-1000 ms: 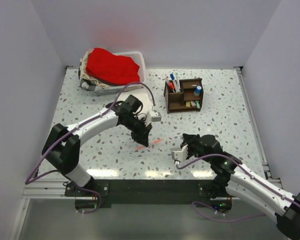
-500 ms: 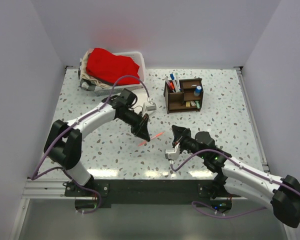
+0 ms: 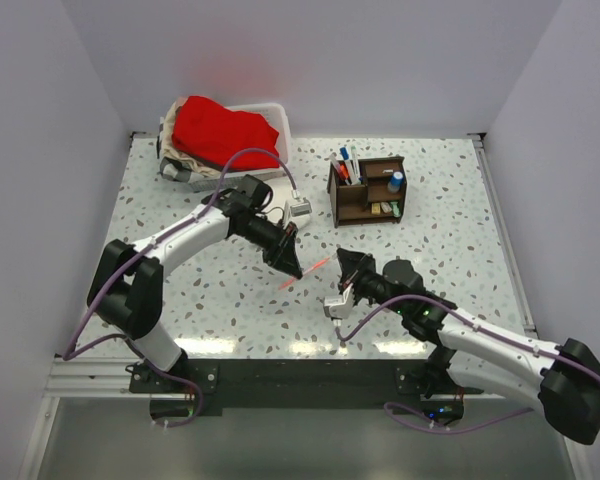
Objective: Sort the stationery into containers
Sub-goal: Close the pen cap on the pen.
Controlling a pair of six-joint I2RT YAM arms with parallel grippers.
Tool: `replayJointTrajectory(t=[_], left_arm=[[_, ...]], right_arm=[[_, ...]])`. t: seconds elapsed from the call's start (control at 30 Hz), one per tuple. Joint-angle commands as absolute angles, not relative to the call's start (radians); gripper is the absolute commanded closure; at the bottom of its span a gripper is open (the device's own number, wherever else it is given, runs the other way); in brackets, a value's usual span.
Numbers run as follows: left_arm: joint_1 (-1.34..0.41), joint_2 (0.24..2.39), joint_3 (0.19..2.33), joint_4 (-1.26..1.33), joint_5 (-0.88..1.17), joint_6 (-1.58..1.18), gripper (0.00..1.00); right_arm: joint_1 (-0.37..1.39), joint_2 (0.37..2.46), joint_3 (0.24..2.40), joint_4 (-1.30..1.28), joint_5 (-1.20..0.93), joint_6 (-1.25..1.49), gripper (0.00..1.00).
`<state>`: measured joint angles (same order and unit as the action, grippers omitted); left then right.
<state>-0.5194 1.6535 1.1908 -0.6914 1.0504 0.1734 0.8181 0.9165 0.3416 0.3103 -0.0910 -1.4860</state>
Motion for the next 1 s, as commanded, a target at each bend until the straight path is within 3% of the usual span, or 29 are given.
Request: replayJointTrajectory(t=[0.0,0.97], left_arm=[[-0.509,1.654,1.187,-0.64,1.089,0.135,1.0],[-0.511,1.707,1.219,-0.609,1.098,0.092,1.0]], right_arm=[[0.83,0.916,0.391,0.362,-0.081,-1.485,1.0],[0.92,1.005,0.466,0.322,0.041,-1.5,1.0]])
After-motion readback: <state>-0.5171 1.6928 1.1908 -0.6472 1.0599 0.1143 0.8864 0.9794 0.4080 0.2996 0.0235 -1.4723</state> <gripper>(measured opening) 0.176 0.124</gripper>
